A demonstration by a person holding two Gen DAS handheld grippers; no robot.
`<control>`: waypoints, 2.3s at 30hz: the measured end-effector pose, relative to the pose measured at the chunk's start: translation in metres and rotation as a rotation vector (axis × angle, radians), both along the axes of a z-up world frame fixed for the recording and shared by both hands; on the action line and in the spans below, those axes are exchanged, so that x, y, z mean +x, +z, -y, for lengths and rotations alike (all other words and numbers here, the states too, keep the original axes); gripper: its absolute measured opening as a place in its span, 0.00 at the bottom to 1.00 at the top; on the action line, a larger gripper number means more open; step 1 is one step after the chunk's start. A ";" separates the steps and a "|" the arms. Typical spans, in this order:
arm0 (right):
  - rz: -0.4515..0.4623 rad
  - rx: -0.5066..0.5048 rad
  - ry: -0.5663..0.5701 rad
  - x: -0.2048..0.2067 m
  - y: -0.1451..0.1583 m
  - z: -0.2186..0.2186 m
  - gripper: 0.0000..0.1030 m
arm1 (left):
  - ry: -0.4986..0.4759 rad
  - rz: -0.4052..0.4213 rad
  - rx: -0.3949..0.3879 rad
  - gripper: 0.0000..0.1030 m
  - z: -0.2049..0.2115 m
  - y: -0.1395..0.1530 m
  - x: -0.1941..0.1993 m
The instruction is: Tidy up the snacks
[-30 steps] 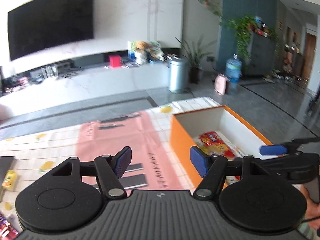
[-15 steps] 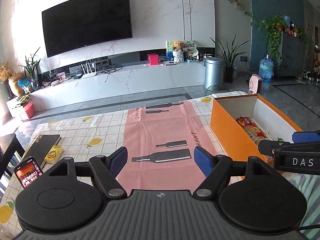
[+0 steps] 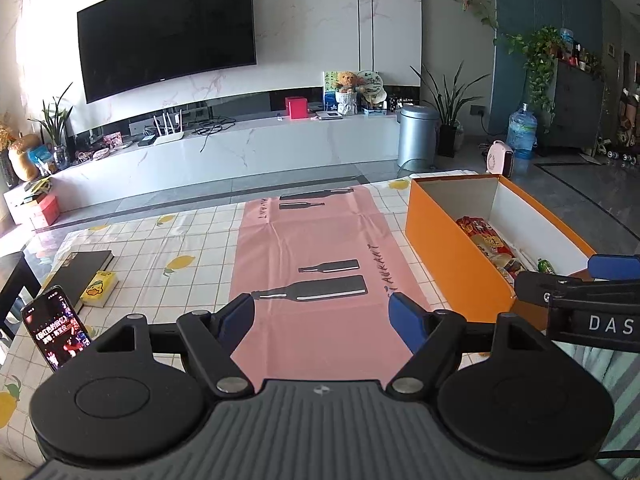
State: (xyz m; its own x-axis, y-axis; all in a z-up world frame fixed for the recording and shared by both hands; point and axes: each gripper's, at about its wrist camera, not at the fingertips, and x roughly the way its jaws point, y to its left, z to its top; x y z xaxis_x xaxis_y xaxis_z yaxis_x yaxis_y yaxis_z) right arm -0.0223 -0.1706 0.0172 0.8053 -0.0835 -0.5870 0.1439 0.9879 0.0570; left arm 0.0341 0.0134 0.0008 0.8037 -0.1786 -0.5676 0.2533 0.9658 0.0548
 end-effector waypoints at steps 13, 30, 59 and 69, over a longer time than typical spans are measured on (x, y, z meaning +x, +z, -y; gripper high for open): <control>0.011 0.025 0.011 -0.005 -0.001 0.008 0.80 | 0.037 -0.020 -0.004 0.87 0.008 -0.003 0.003; 0.005 0.030 0.035 0.004 -0.004 0.021 0.80 | 0.068 -0.036 -0.008 0.87 0.017 0.002 0.005; 0.006 0.014 0.035 0.005 0.000 0.019 0.81 | 0.058 -0.052 -0.006 0.87 0.019 0.005 0.010; 0.010 0.005 0.015 0.002 0.003 0.022 0.81 | 0.038 -0.053 0.004 0.87 0.025 0.006 0.016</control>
State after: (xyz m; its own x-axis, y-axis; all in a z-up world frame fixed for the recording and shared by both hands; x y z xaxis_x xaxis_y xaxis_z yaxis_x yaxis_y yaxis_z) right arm -0.0207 -0.1922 0.0201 0.8120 -0.0686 -0.5796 0.1288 0.9896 0.0633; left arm 0.0506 -0.0120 0.0064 0.7783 -0.1462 -0.6106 0.2194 0.9745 0.0463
